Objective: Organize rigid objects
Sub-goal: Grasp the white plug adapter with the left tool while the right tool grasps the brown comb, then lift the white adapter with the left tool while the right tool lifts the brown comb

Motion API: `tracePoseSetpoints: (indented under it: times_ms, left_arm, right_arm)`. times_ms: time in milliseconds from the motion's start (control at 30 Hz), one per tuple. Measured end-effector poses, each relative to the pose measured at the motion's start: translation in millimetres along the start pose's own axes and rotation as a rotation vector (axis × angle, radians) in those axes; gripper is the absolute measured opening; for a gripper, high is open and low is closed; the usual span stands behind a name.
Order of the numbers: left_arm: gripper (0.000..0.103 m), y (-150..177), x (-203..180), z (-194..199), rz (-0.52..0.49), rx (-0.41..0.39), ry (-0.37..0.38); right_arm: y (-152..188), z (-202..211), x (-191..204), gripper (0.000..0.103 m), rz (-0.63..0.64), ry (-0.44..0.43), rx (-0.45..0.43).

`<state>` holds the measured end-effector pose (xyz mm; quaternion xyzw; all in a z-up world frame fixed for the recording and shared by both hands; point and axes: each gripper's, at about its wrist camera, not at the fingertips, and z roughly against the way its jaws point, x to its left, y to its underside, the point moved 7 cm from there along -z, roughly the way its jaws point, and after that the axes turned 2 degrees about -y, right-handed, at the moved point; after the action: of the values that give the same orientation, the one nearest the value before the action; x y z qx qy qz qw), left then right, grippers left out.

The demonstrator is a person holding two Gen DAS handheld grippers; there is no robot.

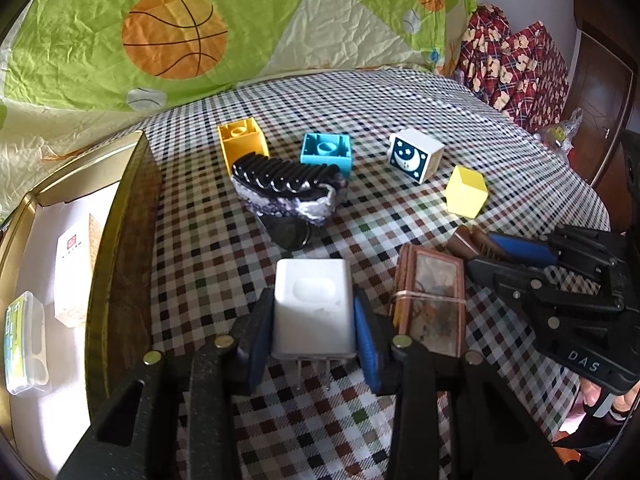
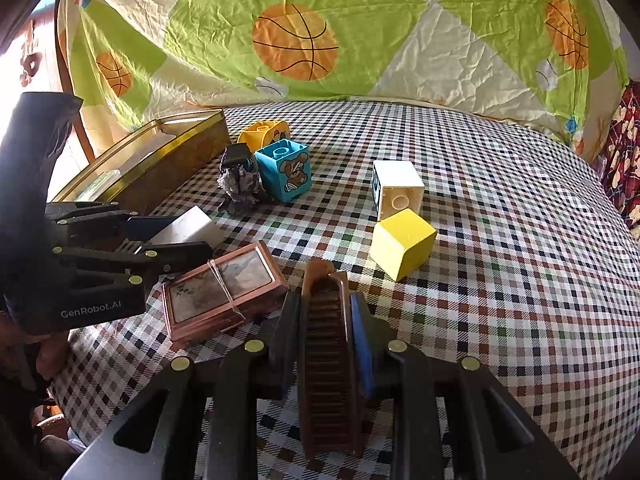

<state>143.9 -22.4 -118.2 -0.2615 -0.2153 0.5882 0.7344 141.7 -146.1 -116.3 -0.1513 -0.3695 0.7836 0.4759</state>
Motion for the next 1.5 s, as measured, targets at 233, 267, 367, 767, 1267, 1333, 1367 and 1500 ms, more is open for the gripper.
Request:
tracePoseSetpoints:
  times_ms: [233, 267, 367, 767, 1267, 1333, 1367, 1500]
  left_arm:
    - [0.037, 0.5, 9.3, 7.1, 0.057, -0.029, -0.003]
    - [0.037, 0.7, 10.4, 7.7, 0.067, -0.031, 0.002]
    - [0.037, 1.4, 15.2, 10.5, 0.097, -0.042, 0.015]
    - [0.037, -3.5, 20.3, 30.1, 0.123, -0.146, -0.022]
    - [0.037, -6.6, 19.6, 48.8, 0.110, -0.241, -0.086]
    - [0.037, -7.5, 20.6, 50.7, 0.114, -0.251, -0.090]
    - [0.037, -7.8, 20.6, 51.7, 0.115, -0.255, -0.091]
    - [0.037, -7.7, 22.3, 55.9, 0.121, -0.275, -0.102]
  right_arm:
    - [-0.6, 5.1, 1.4, 0.027, 0.014, 0.016, -0.032]
    - [-0.8, 6.2, 1.6, 0.027, 0.016, 0.017, -0.039]
    - [-1.9, 8.9, 2.8, 0.027, 0.020, 0.017, -0.057]
    - [-5.6, 22.3, 5.4, 0.027, 0.038, 0.018, -0.147]
    - [-7.6, 38.1, 6.7, 0.027, 0.042, 0.026, -0.253]
    - [-7.6, 39.4, 6.6, 0.027, 0.041, 0.028, -0.261]
    - [-7.6, 39.8, 6.4, 0.027, 0.040, 0.029, -0.264]
    - [-8.0, 42.0, 6.4, 0.027, 0.040, 0.032, -0.279]
